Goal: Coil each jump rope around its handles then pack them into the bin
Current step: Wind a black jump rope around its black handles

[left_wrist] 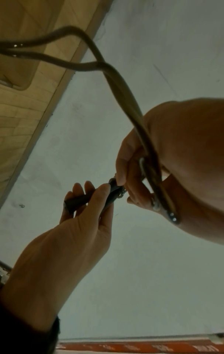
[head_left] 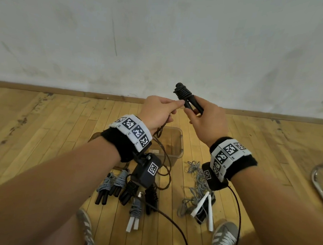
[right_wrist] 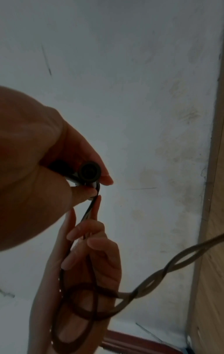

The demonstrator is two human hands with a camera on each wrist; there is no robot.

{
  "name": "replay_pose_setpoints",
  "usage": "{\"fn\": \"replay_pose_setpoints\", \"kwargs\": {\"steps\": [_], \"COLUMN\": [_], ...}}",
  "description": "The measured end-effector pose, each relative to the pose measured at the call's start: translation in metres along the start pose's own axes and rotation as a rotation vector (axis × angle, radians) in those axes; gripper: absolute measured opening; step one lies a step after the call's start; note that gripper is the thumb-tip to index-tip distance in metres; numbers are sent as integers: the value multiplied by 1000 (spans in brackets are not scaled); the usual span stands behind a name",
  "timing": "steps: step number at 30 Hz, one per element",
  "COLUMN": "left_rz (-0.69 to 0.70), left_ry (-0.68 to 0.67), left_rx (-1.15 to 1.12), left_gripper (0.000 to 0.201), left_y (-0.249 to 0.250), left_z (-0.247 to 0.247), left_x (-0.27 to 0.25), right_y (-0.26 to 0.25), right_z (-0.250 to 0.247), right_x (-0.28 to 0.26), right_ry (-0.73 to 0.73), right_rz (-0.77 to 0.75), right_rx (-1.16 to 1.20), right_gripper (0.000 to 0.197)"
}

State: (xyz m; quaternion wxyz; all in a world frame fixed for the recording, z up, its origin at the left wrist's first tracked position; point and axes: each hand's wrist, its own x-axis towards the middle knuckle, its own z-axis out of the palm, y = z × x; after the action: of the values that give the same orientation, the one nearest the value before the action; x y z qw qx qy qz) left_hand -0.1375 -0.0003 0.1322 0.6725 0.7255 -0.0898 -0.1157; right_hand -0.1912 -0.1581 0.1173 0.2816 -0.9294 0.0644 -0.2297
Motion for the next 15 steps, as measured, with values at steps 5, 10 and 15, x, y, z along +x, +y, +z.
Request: {"fn": "replay_pose_setpoints", "kwargs": {"steps": [5,10,15], "left_rz": [-33,-77,-79], "left_ry": [82,142,129], "left_rx": [-54,-116,-133], "left_gripper": [54,57,54], "left_y": [-3,0,-1], "left_z": [2,-3,-7], "left_x": [2,5,6], "right_y": [-5,-2,-14], "right_z": [7,15,14], "right_x": [-6,-8,-15], "right_ry": [-12,-78,-130], "right_rz": [-80,-150,-95], "right_rx": [-21,71,386], "right_gripper": [57,58,48]}}
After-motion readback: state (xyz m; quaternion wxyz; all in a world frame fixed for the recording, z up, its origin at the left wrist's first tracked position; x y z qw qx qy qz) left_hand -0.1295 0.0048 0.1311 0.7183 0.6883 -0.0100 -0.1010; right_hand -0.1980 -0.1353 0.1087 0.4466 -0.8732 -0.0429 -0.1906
